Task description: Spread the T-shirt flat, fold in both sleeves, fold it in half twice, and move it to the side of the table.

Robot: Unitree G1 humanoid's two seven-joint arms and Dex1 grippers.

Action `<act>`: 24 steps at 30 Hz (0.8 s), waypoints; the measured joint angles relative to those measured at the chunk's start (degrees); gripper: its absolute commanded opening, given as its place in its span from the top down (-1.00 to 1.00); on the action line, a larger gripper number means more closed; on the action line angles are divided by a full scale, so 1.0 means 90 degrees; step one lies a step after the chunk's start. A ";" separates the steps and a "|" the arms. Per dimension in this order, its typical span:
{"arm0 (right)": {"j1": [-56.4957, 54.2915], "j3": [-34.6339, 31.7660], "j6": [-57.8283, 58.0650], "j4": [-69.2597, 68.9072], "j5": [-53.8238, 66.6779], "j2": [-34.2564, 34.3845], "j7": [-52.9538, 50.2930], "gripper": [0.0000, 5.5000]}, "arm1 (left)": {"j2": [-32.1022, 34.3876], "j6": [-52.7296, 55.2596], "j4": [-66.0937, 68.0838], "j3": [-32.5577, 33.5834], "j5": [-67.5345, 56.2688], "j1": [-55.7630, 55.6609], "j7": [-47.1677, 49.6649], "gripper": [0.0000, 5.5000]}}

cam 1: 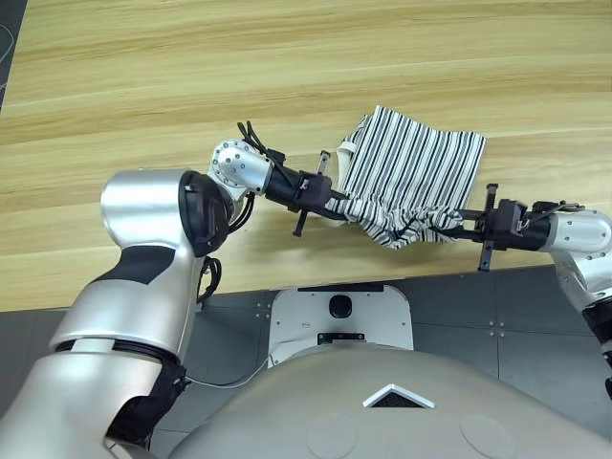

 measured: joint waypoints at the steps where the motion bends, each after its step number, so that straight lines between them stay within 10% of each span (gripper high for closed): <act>1: 0.0050 -0.0150 0.0154 -0.0025 0.0037 0.0095 0.0032 0.95 | -0.0016 0.0238 -0.0182 0.0154 -0.0155 0.0007 -0.0204 0.93; 11: -0.0233 -0.1674 0.0462 0.0722 -0.0833 0.1484 -0.1311 0.95 | -0.0653 0.3372 -0.4548 -0.0458 -0.1483 0.1326 0.0977 0.93; 24: -0.0655 -0.2121 0.0578 0.1447 -0.2365 0.1992 -0.2377 0.95 | -0.1149 0.4863 -0.5252 -0.1856 -0.1713 0.1537 0.3472 0.93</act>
